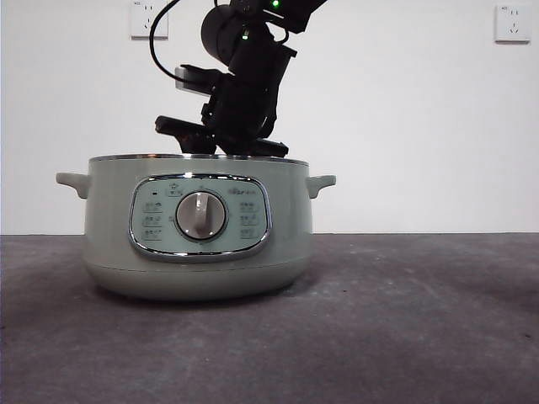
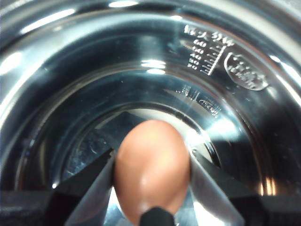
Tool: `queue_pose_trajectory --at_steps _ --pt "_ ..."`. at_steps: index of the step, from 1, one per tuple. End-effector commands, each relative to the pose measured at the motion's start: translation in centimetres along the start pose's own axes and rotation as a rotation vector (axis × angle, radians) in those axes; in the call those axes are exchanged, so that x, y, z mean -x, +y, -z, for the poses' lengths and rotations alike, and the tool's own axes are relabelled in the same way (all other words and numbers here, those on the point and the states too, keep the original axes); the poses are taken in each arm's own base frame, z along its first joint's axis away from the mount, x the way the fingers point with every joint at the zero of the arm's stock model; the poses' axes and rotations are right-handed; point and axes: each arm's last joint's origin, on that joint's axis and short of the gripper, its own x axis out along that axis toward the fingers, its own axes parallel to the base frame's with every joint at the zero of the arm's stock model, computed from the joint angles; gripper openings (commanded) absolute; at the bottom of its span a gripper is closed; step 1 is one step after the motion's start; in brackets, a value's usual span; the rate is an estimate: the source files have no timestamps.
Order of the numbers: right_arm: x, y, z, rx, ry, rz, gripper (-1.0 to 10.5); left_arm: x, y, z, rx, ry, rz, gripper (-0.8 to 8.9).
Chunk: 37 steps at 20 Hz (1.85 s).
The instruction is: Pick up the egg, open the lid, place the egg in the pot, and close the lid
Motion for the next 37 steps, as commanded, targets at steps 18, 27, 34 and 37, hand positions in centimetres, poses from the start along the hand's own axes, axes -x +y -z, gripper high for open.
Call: queue_pose_trajectory --at_steps 18,27,34,37 --pt "-2.2 0.6 1.7 0.032 0.143 -0.009 3.5 0.5 -0.1 -0.2 0.001 -0.040 0.003 -0.08" --pt "12.2 1.2 -2.9 0.022 -0.067 0.006 3.4 -0.1 0.0 -1.0 -0.015 -0.057 0.017 -0.08" --pt "26.3 2.1 0.1 0.095 -0.176 -0.010 2.7 -2.9 0.5 -3.5 -0.045 -0.073 0.080 -0.08" --pt "30.6 2.7 2.2 0.123 -0.237 -0.124 2.2 -4.8 0.7 -5.0 -0.054 -0.077 0.133 -0.08"
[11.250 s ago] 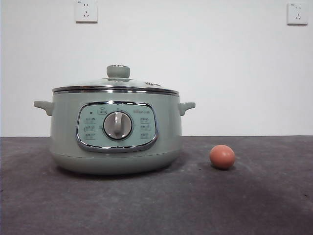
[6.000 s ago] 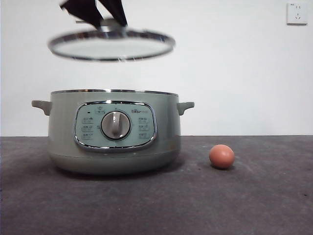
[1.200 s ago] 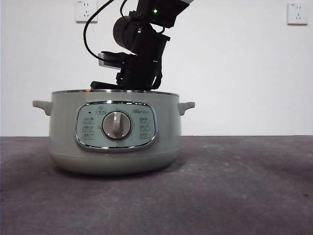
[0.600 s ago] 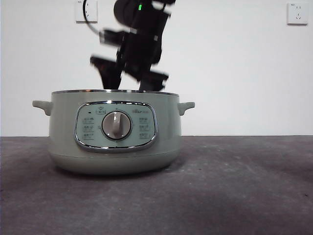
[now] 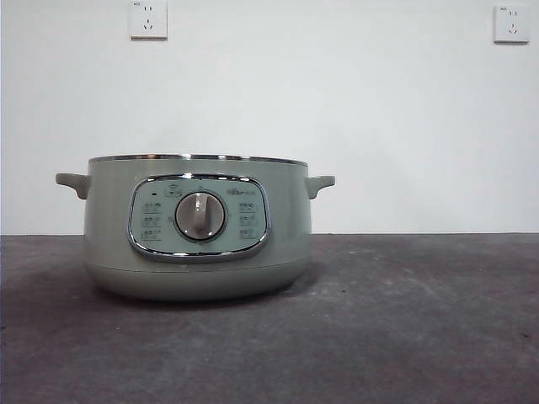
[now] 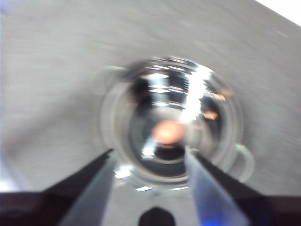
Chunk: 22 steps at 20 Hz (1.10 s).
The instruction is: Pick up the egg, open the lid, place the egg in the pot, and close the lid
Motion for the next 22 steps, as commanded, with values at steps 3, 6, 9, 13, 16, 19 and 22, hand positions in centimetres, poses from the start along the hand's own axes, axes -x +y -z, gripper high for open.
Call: queue_pose_trajectory --at_steps 3,6,9,13,16,19,22 --pt "4.5 1.2 3.2 0.016 0.015 -0.036 2.2 -2.6 0.7 -2.4 -0.040 -0.054 0.051 -0.08" --pt "6.7 1.9 7.3 0.003 0.012 -0.027 2.2 -5.7 1.4 -3.8 -0.057 -0.043 0.077 -0.08" --pt "8.6 2.6 12.3 -0.057 -0.046 -0.007 2.2 -9.3 1.6 -5.0 -0.069 -0.023 0.123 -0.08" --pt "10.4 3.2 18.6 -0.162 -0.057 0.082 2.2 -14.9 1.6 -6.0 -0.089 0.008 0.172 -0.07" --pt "11.7 3.6 21.8 -0.239 -0.094 0.109 2.2 -19.1 1.1 -6.3 -0.113 0.017 0.157 -0.08" --pt "13.1 3.8 24.1 -0.290 -0.099 0.172 2.2 -22.6 1.3 -6.1 -0.131 0.044 0.157 -0.08" --pt "14.0 3.9 25.3 -0.318 -0.087 0.223 2.2 -25.4 1.2 -5.8 -0.135 0.052 0.167 -0.08"
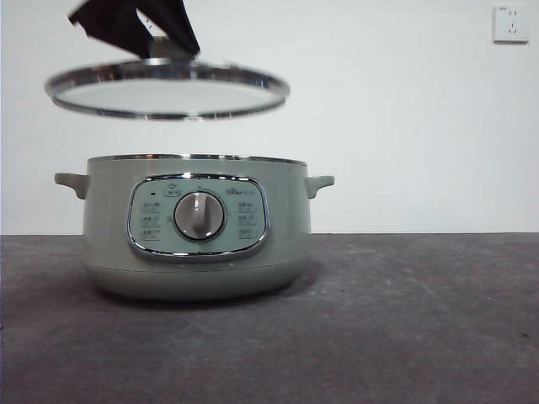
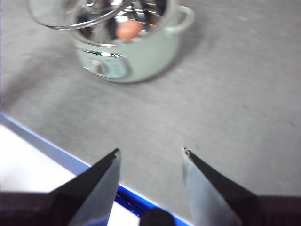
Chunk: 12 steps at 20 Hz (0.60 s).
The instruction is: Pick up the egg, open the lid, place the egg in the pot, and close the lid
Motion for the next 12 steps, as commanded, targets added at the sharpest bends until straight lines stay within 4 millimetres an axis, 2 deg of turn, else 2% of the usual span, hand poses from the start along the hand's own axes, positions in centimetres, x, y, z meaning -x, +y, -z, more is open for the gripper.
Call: queue_pose_trajectory --at_steps 1,12 --pt "0.1 -0.2 0.5 -0.035 0.012 0.019 2.2 -0.8 0.0 -0.9 -0.037 -0.069 0.003 -0.08" --pt "0.2 -0.2 0.6 -0.044 0.007 0.028 2.2 -5.1 0.7 -0.1 -0.031 -0.031 0.001 -0.08"
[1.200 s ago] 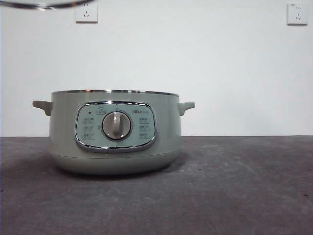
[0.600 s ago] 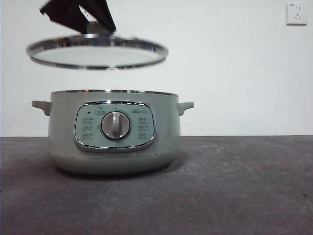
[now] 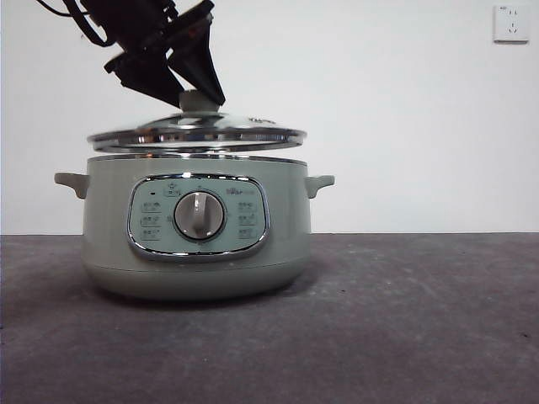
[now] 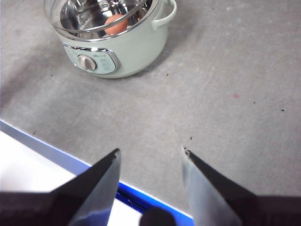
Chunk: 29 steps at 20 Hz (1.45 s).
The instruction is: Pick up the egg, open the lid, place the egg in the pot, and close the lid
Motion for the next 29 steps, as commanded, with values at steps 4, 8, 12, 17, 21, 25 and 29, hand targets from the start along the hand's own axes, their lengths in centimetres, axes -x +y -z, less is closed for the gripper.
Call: queue_pose_trajectory --at_steps 4,8,12,17,21,25,29 --pt "-0.2 0.0 0.1 -0.010 -0.001 0.004 2.2 -1.0 0.0 -0.3 -0.021 -0.017 -0.010 -0.08" --pt "-0.2 0.0 0.1 -0.010 -0.001 0.004 2.2 -2.2 0.2 0.3 -0.013 0.020 -0.003 -0.08" --pt "-0.2 0.0 0.1 -0.010 -0.001 0.004 2.2 -3.2 0.2 1.0 -0.006 0.067 0.005 -0.08" --pt "-0.2 -0.1 0.1 -0.009 -0.004 0.018 2.2 -3.2 0.1 1.8 0.005 0.149 -0.002 -0.08" --pt "-0.2 -0.1 0.1 -0.006 -0.005 0.019 2.2 -3.1 0.0 2.3 0.013 0.204 -0.001 -0.08" --pt "-0.2 -0.1 0.1 -0.002 -0.004 0.019 2.2 -3.0 0.0 2.5 0.018 0.222 0.002 -0.04" --pt "-0.2 -0.1 0.1 -0.001 -0.004 0.019 2.2 -3.0 0.0 2.4 0.025 0.221 0.002 0.10"
